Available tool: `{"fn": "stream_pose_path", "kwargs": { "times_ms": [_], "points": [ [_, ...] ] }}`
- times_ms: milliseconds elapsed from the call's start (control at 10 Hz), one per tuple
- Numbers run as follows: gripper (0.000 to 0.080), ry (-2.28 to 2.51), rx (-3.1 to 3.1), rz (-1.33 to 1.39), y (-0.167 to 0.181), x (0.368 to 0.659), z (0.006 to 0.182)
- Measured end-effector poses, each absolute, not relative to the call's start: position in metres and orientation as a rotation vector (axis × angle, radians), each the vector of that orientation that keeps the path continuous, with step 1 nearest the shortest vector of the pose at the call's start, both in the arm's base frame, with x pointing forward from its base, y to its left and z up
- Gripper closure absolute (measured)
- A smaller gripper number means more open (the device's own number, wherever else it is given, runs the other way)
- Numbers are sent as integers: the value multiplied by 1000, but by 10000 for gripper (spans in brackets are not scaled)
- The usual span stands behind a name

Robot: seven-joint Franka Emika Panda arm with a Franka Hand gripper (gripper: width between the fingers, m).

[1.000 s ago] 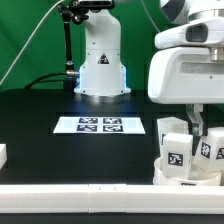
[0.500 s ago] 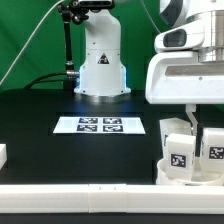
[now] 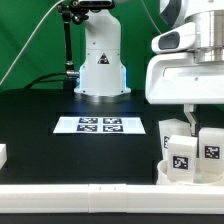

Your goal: Assemble stool

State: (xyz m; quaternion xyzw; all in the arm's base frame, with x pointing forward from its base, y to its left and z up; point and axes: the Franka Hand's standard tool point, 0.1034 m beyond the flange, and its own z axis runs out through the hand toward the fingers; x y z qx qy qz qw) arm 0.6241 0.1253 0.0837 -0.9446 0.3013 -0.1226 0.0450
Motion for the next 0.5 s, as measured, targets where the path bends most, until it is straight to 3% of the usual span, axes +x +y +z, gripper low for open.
{"fn": "stream_pose_path", "kwargs": {
  "times_ms": [500],
  "points": [
    [459,1487,-2539,-315,122,623,83]
  ]
}}
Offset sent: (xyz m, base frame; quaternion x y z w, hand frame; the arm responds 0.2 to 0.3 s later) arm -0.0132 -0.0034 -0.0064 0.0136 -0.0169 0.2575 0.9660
